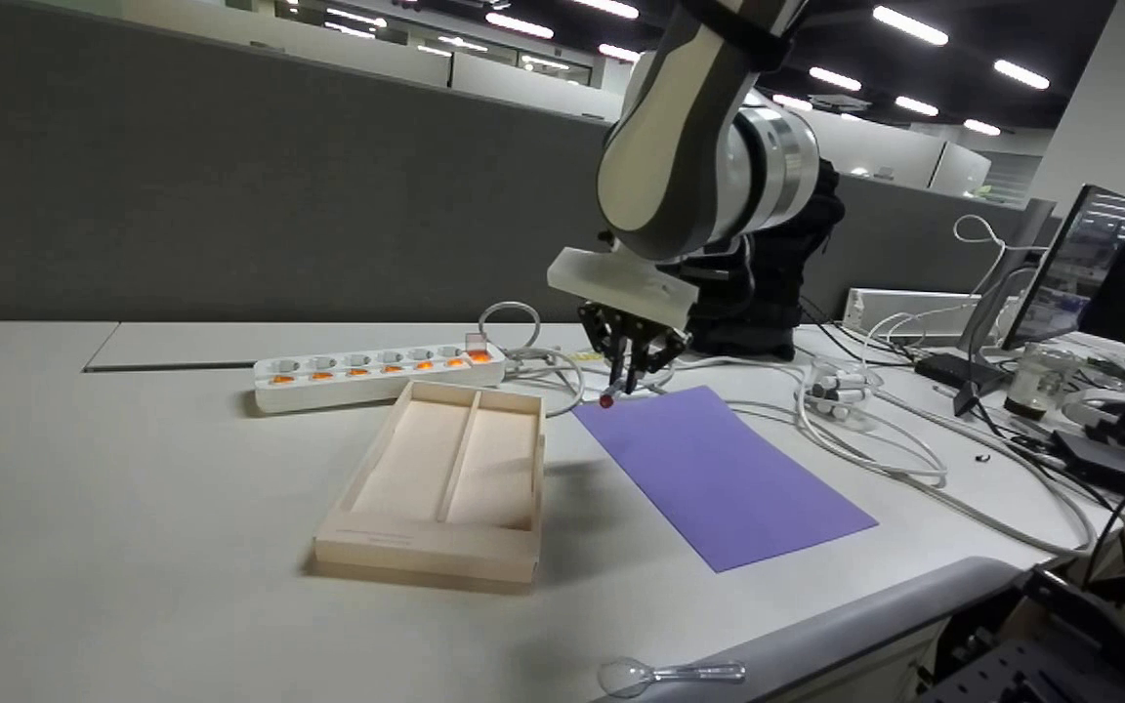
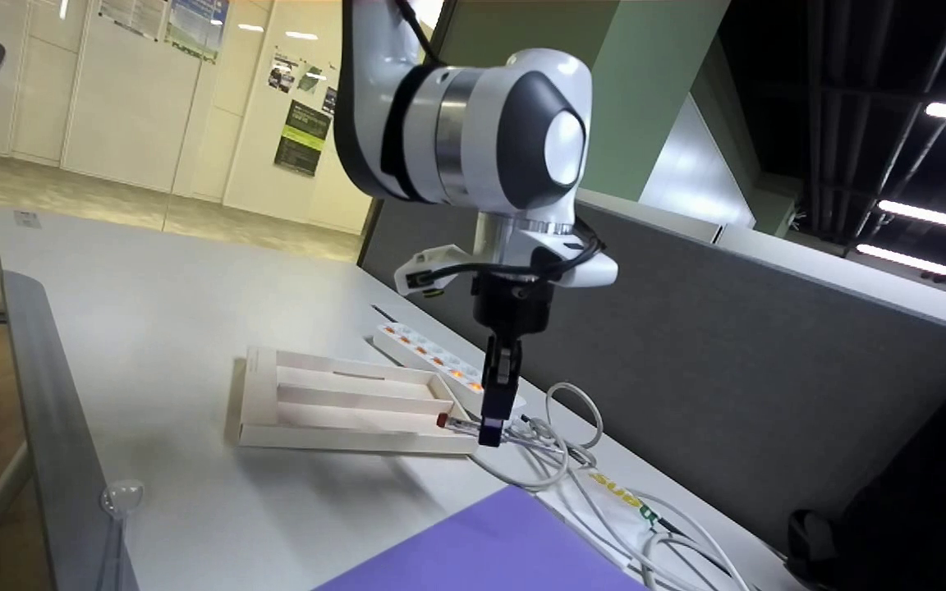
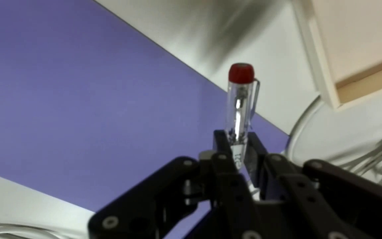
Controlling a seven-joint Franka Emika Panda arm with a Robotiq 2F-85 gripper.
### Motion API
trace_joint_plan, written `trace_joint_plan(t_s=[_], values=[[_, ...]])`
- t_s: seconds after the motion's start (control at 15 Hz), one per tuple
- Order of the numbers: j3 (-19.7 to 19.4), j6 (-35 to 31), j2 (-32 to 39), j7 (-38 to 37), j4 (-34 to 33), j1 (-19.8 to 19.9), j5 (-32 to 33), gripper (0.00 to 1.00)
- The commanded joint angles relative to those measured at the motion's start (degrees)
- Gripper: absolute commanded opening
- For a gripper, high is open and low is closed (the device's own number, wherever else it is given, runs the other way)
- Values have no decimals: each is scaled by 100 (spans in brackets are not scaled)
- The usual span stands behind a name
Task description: Take the pen out of the tray and put it on the mat
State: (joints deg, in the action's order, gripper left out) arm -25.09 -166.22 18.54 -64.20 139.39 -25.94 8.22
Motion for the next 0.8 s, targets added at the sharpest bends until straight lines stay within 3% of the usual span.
trace_joint_plan(t_s=[0.0,0.73], values=[[70,91,-97,-340,248,353,96,4],[367,-270,543,-170,346,1066,-539,4]])
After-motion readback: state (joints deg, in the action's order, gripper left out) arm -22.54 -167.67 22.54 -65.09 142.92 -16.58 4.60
